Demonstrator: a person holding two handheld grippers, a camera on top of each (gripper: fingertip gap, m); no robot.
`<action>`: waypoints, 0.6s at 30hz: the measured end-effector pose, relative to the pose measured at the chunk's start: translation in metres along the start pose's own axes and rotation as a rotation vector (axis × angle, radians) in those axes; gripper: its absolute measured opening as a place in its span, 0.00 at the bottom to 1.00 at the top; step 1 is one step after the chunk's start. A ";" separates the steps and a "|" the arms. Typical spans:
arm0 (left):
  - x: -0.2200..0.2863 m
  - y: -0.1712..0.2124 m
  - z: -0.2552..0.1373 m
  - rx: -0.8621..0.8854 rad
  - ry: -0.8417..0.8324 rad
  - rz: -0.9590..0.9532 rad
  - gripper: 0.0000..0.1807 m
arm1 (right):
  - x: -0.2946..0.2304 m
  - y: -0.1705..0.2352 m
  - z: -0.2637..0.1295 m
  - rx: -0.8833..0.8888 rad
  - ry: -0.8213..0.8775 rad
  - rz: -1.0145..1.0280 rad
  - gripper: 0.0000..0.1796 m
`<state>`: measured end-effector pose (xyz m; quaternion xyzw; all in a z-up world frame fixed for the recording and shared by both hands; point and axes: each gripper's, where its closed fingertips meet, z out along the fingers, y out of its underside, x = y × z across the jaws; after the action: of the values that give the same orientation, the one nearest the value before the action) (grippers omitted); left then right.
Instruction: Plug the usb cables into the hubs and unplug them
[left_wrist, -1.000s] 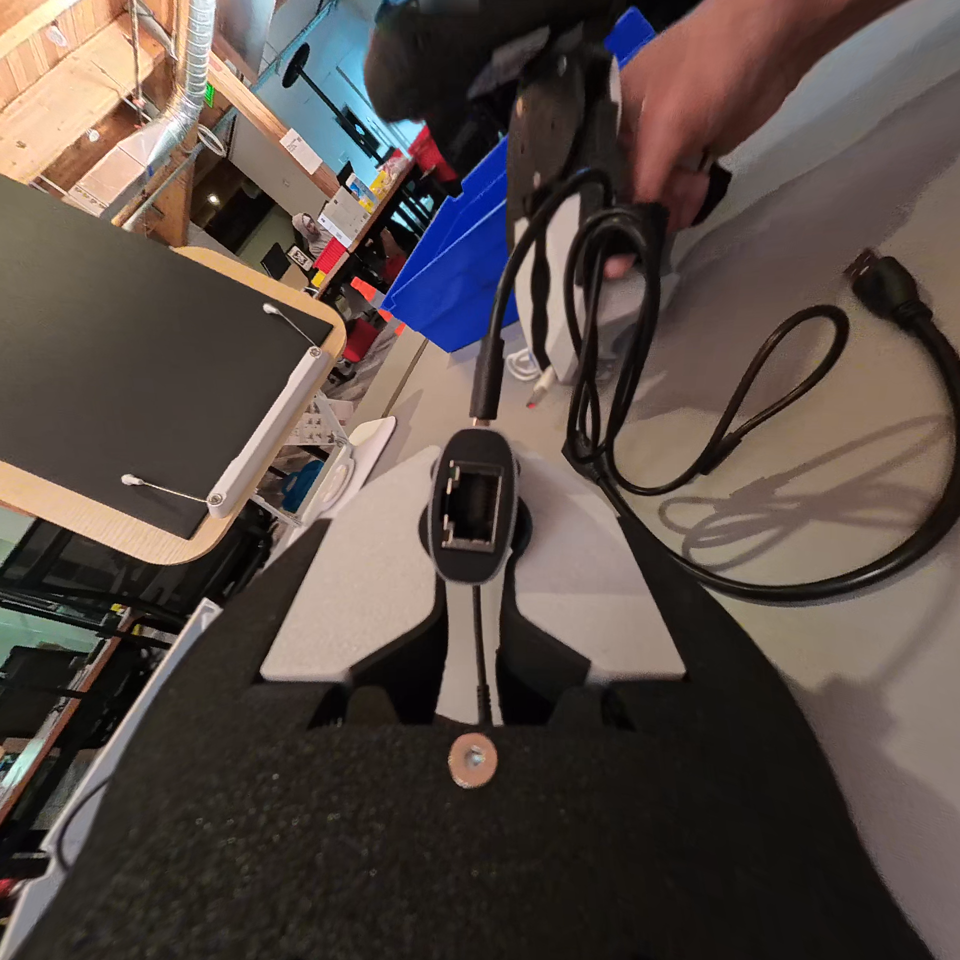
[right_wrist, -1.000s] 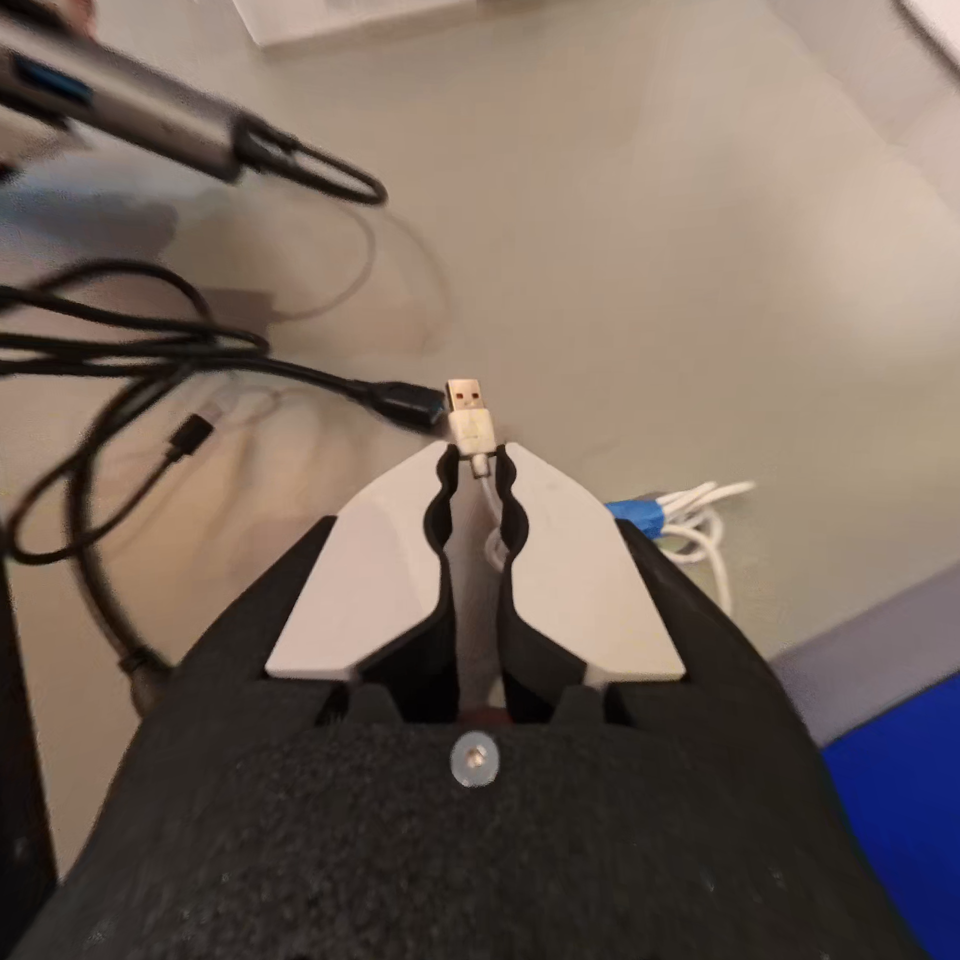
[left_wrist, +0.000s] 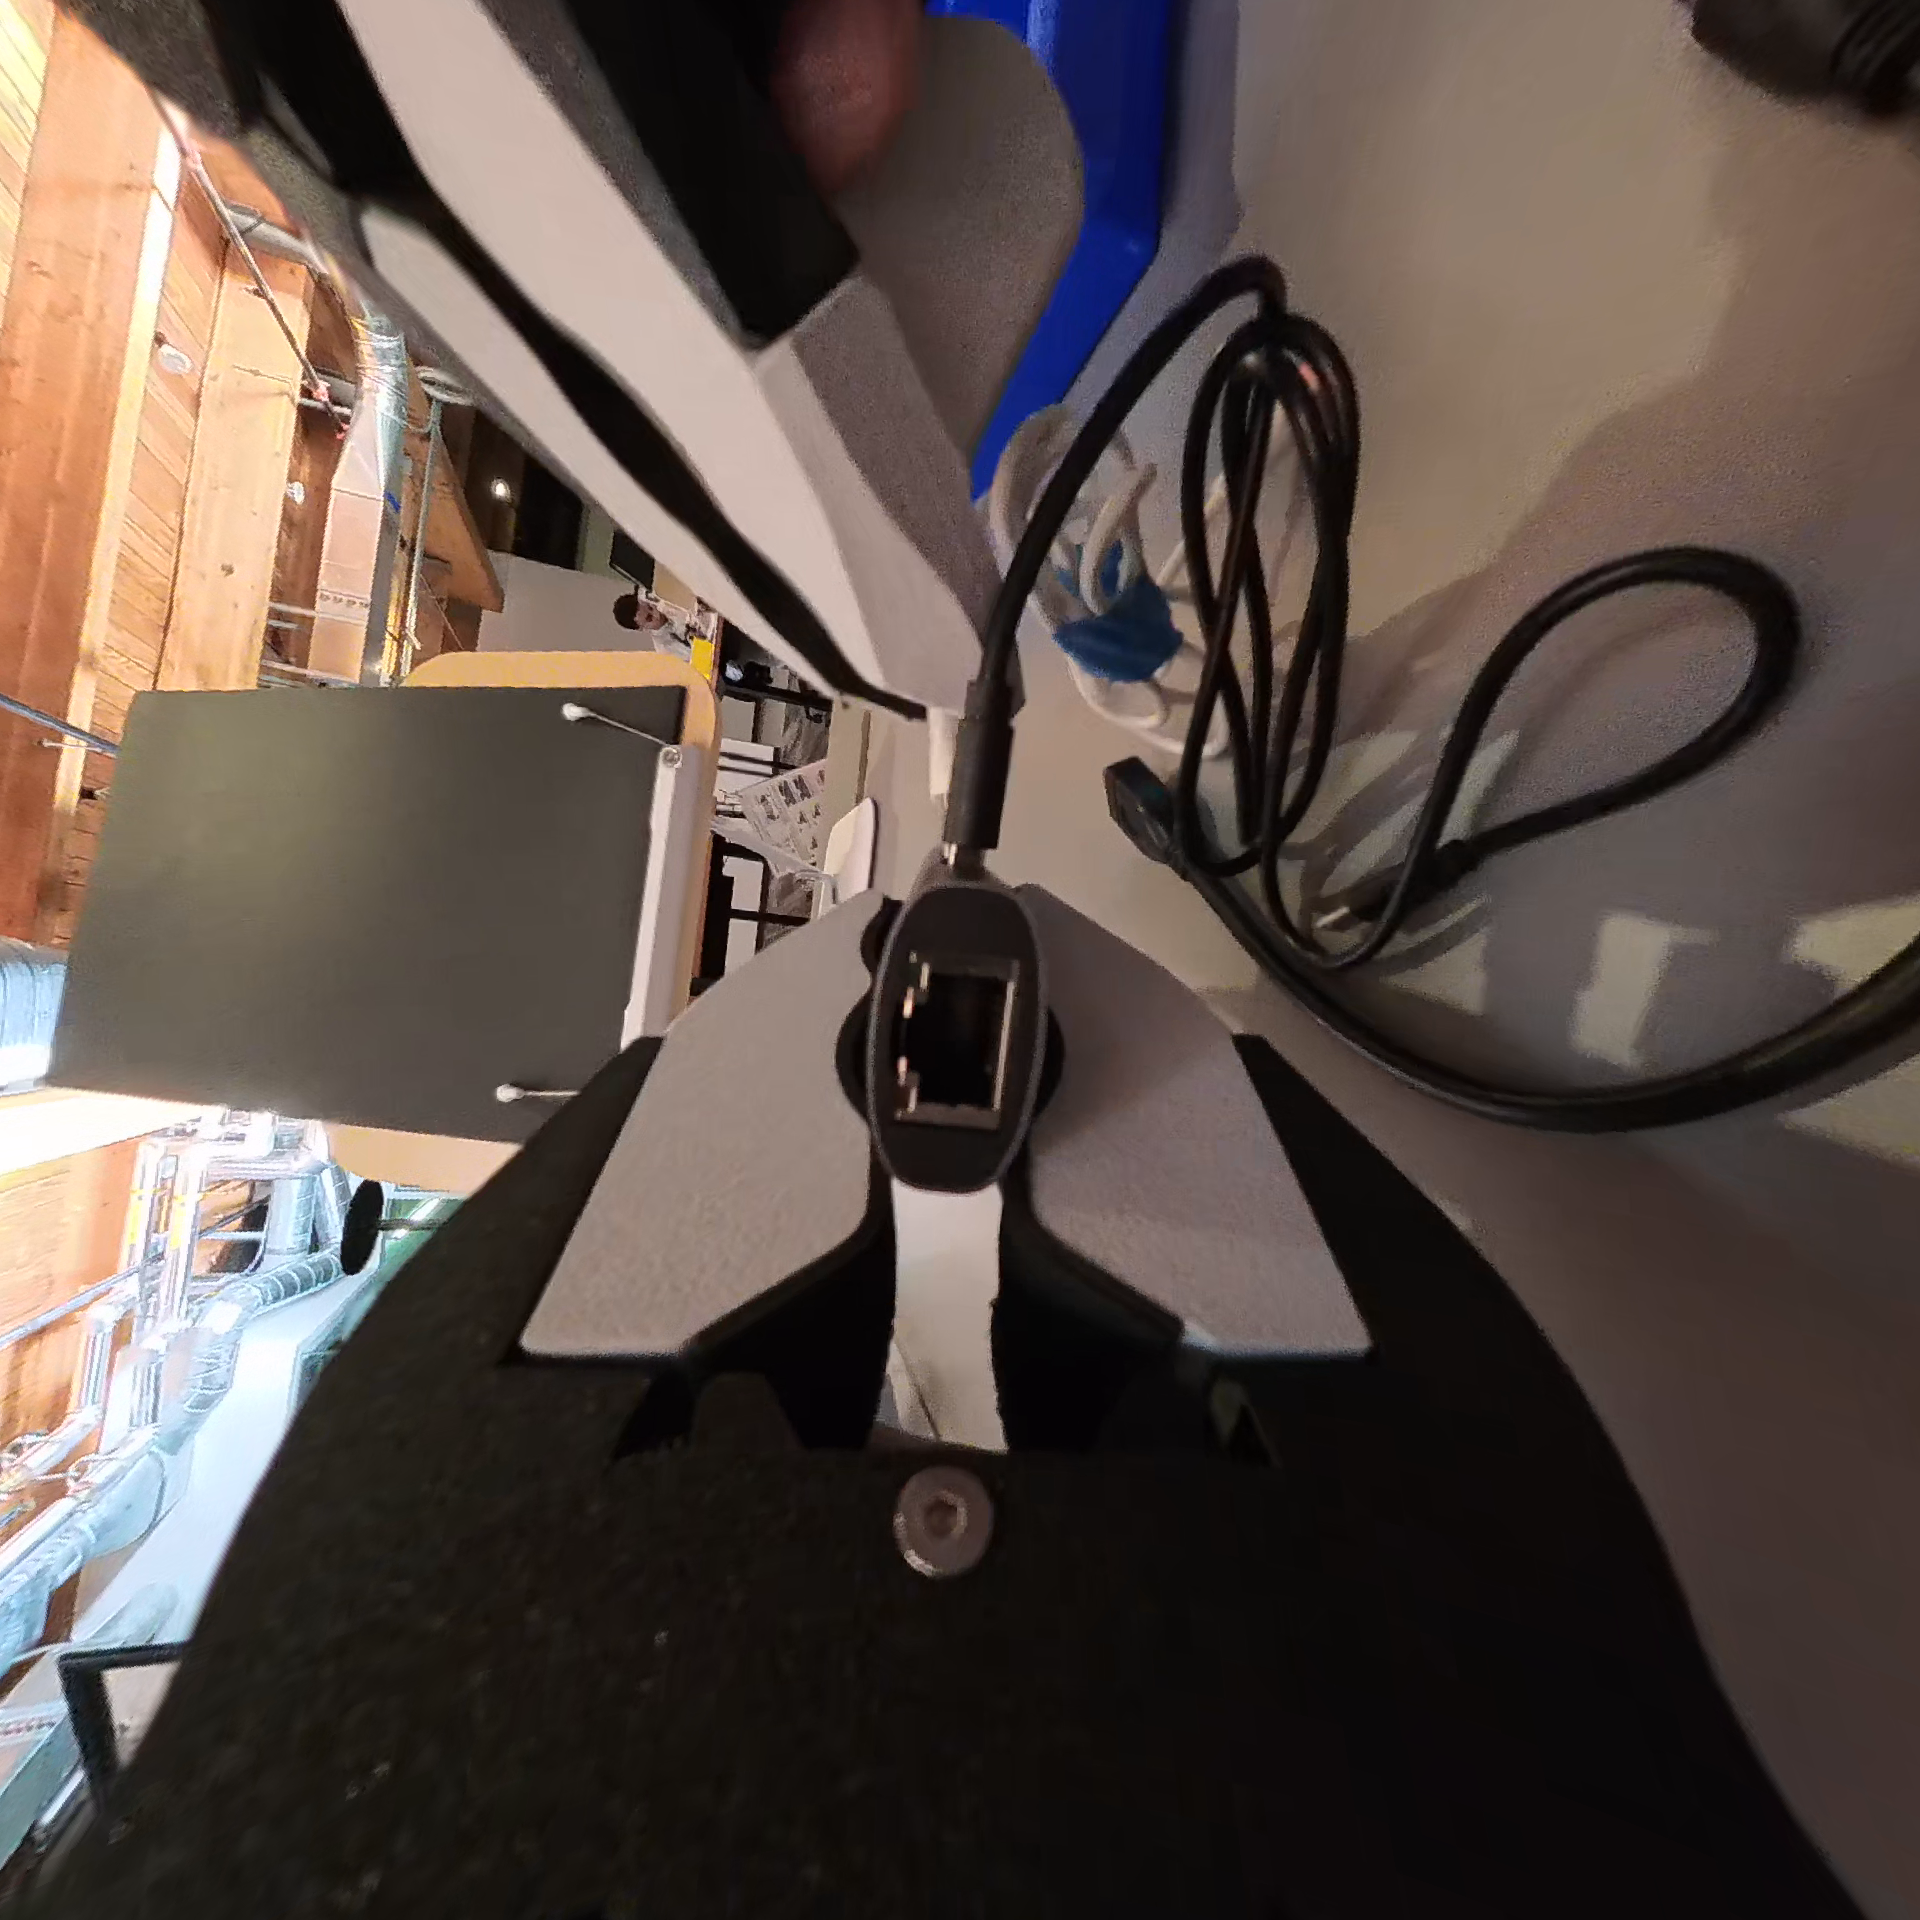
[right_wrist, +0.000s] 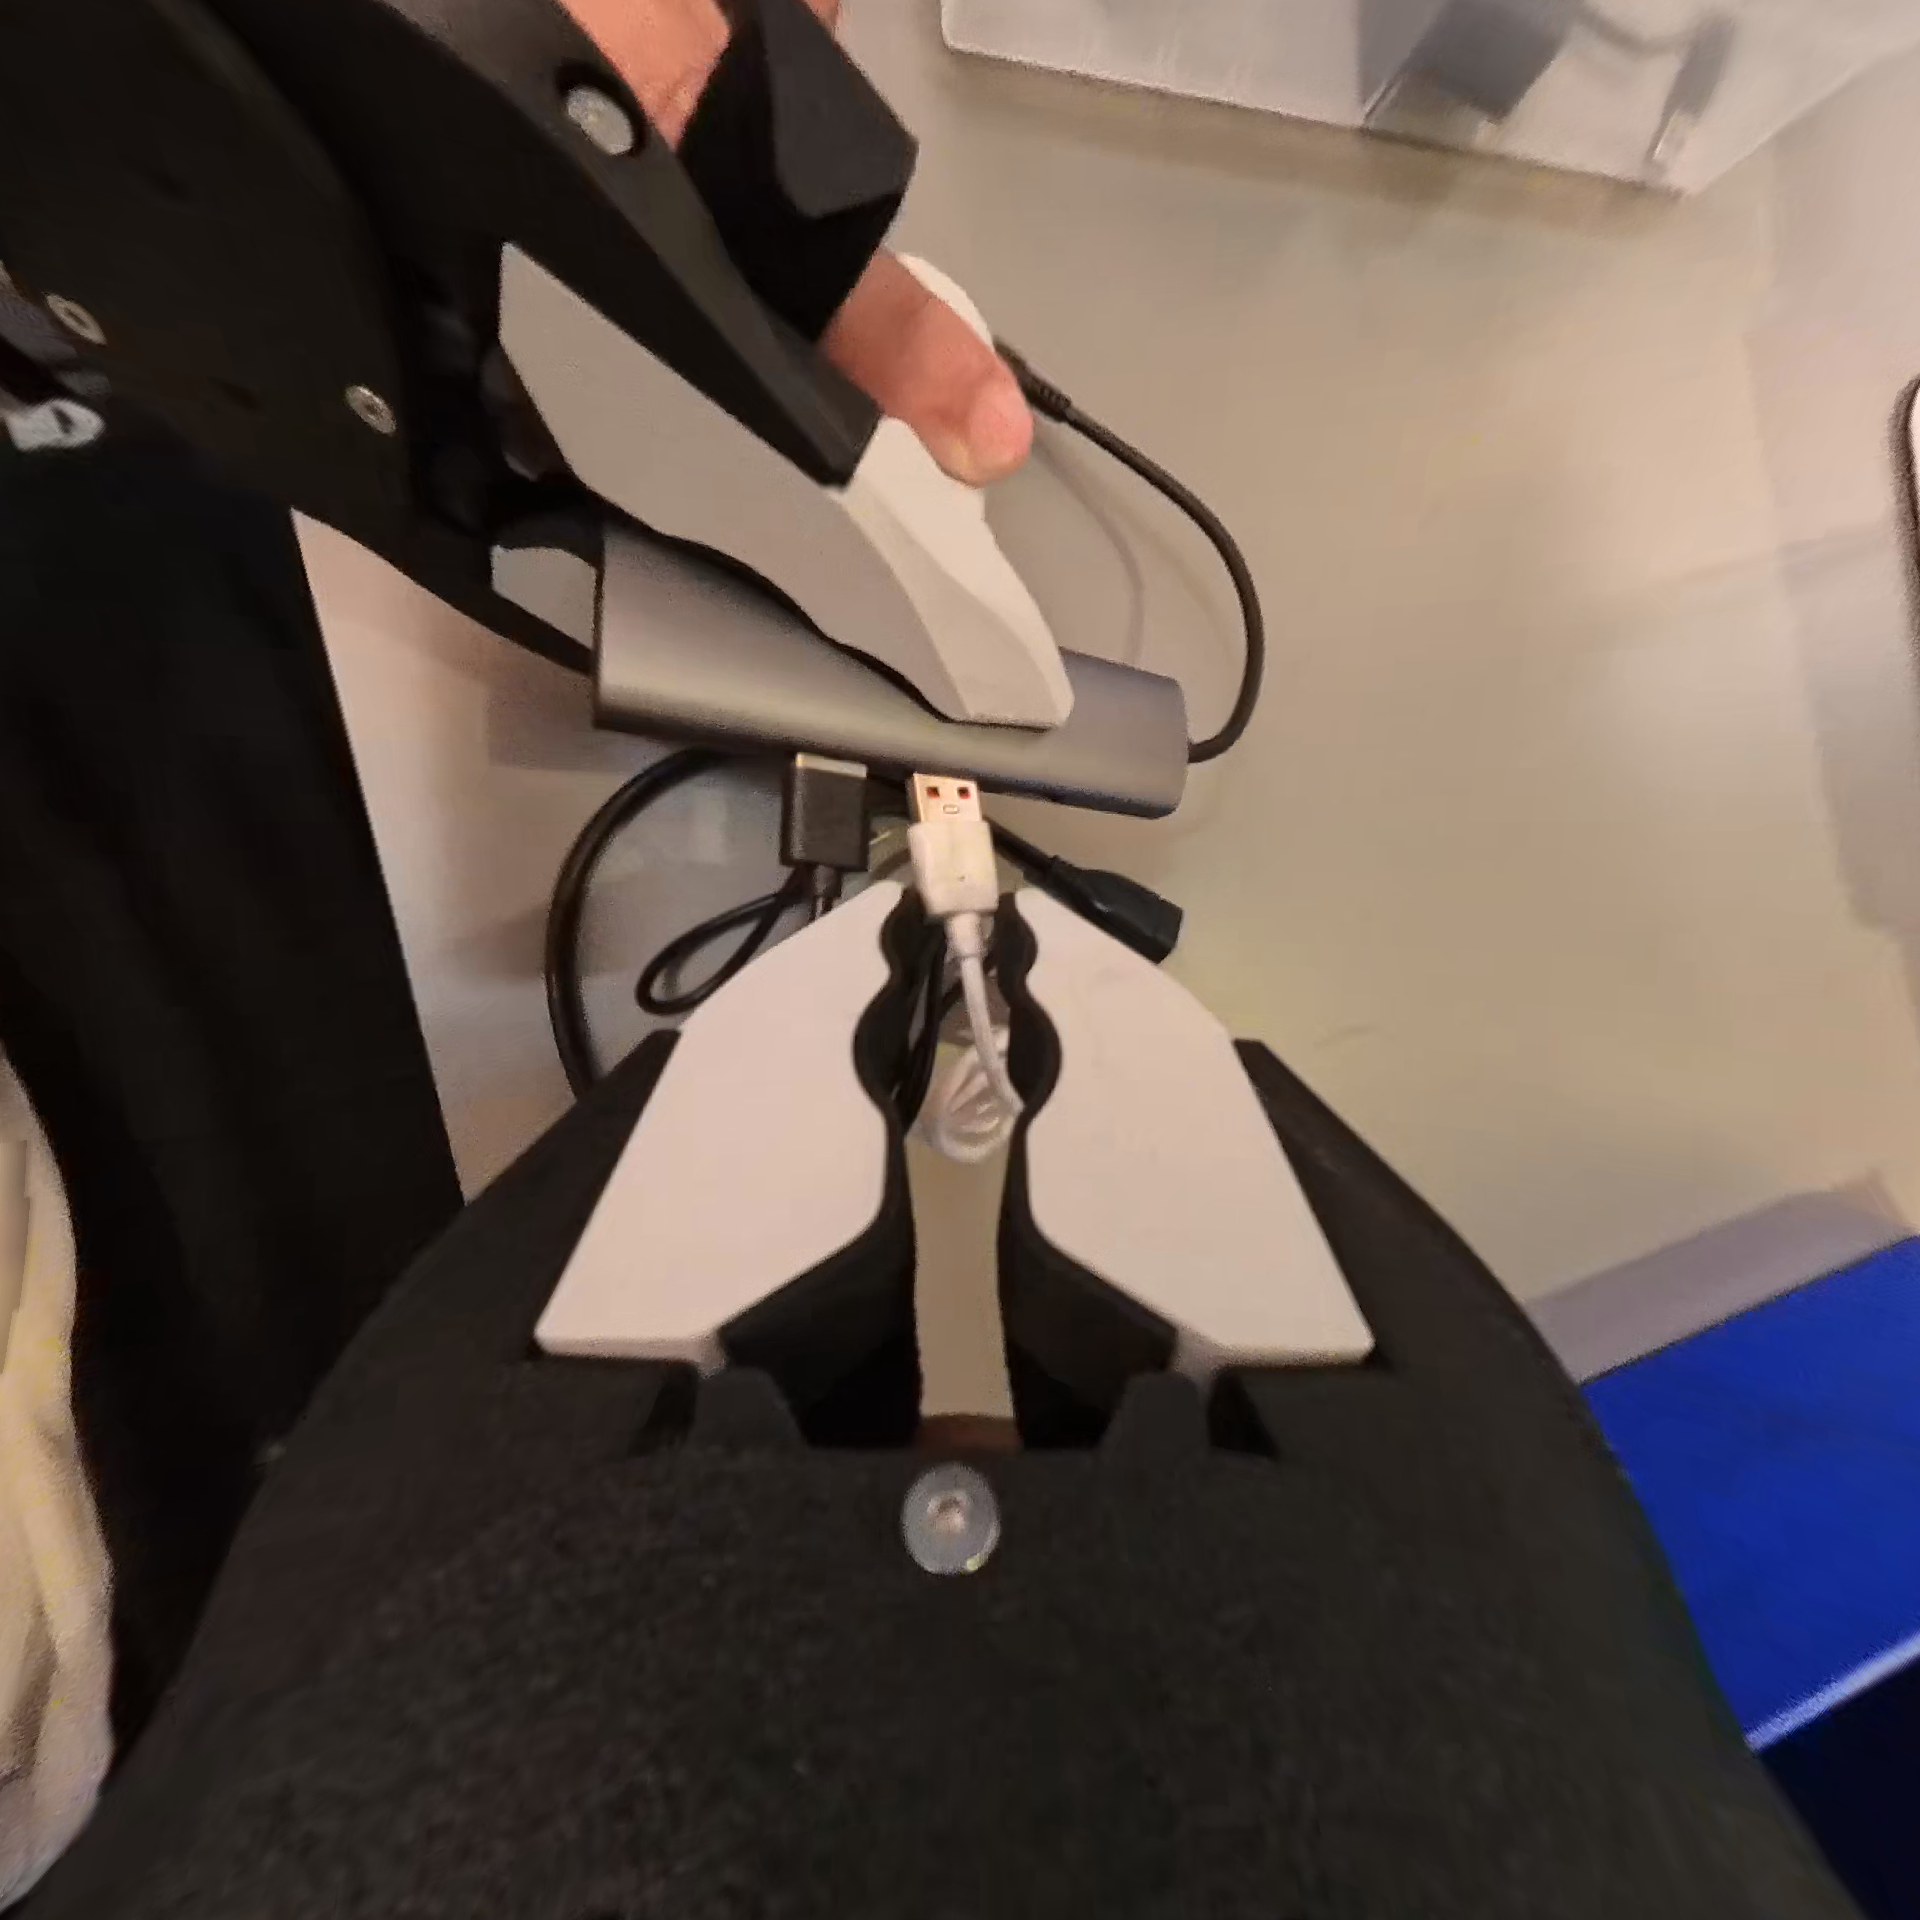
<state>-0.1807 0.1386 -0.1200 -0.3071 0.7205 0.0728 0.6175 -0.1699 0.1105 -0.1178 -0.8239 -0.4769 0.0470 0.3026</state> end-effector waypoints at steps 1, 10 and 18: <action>-0.002 0.000 -0.001 0.001 -0.005 -0.016 0.10 | 0.001 -0.002 -0.002 0.028 -0.008 0.013 0.07; -0.010 0.003 0.002 -0.012 -0.045 -0.125 0.09 | 0.008 -0.011 -0.004 0.259 -0.094 0.118 0.07; -0.013 0.003 0.004 0.010 -0.037 -0.273 0.10 | 0.014 -0.017 -0.008 0.407 -0.014 0.130 0.07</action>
<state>-0.1785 0.1478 -0.1102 -0.3977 0.6609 -0.0100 0.6363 -0.1726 0.1243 -0.0989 -0.7744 -0.4055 0.1674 0.4560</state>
